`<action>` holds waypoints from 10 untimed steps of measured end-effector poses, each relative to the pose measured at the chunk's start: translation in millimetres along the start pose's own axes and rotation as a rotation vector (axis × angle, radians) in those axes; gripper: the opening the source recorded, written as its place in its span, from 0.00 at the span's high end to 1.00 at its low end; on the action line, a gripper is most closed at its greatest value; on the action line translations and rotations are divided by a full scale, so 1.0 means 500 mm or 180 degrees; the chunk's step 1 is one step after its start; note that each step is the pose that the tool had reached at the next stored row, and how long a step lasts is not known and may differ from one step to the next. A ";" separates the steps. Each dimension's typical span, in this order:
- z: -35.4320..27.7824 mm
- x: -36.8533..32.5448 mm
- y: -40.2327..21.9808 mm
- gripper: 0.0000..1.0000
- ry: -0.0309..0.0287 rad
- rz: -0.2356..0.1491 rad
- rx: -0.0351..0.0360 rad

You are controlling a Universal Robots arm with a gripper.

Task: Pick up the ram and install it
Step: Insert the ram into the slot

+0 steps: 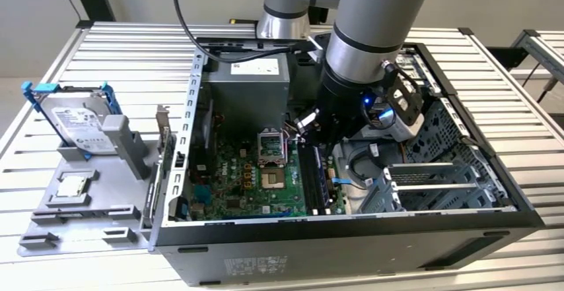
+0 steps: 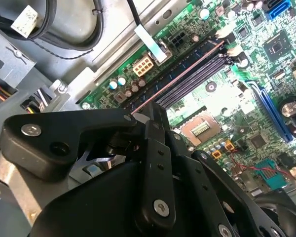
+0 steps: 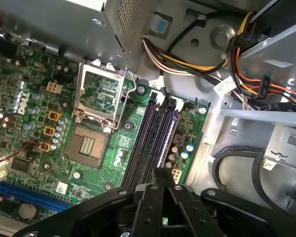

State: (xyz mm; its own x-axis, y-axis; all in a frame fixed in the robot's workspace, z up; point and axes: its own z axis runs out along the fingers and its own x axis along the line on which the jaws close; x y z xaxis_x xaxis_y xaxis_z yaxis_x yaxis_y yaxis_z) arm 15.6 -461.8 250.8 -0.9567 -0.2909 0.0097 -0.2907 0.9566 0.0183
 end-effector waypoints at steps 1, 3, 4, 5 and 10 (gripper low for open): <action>0.000 0.000 0.000 1.00 0.0000 -0.0004 0.0000; 0.000 0.000 0.000 1.00 0.0000 -0.0008 0.0000; 0.000 0.000 0.000 1.00 0.0000 -0.0010 0.0000; 0.000 0.000 0.000 1.00 0.0000 -0.0012 0.0000; 0.000 0.000 0.000 1.00 0.0000 -0.0021 0.0000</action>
State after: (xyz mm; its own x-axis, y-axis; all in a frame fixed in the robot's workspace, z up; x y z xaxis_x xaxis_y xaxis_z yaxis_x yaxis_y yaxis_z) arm 15.5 -461.8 250.8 -0.9547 -0.2973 0.0097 -0.2971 0.9547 0.0183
